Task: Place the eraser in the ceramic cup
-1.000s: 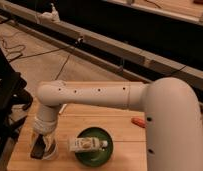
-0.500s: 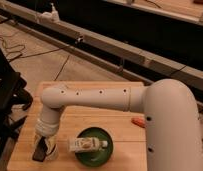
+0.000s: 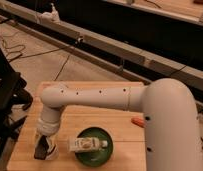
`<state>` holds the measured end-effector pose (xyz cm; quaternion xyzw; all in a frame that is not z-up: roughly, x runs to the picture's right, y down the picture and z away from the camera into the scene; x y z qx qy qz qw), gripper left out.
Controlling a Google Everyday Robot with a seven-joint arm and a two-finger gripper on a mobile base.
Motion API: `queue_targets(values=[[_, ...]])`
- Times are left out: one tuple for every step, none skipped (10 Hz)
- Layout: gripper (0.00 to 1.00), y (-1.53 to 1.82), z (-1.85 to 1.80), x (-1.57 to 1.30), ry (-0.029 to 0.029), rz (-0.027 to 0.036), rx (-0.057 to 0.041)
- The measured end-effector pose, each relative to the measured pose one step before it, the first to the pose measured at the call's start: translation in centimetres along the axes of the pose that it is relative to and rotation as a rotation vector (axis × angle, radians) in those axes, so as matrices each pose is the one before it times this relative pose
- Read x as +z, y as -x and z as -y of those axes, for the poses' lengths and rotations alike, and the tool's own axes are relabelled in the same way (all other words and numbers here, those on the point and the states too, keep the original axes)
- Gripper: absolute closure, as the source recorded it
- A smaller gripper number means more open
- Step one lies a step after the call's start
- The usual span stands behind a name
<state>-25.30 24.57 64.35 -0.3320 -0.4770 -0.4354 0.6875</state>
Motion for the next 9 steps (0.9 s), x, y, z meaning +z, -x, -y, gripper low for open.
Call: queue_targets(values=[[0.38,-0.057,0.056,-0.24,0.00034,-0.0089,0.00066],[0.38,-0.016,0.029,-0.161,-0.00088,-0.00444,0.00175],[0.38,-0.017,-0.036,-0.21,-0.00044,-0.00381,0.0038],[0.38,-0.03,-0.028,-0.253,-0.00223,-0.00501,0.00366],[0.38,-0.052,0.016,-0.395,-0.00472,-0.00886,0.00329],[0.38,-0.169,0.056,-0.638,-0.00972,-0.01691,0.00454],[0.38,-0.384,0.151,-1.549,-0.02431,-0.03515,0.00943],[0.38,-0.342,0.103,-1.241,-0.02136,-0.02208,0.01046],[0.38,-0.268,-0.041,-0.631,-0.01076,-0.01109,0.007]])
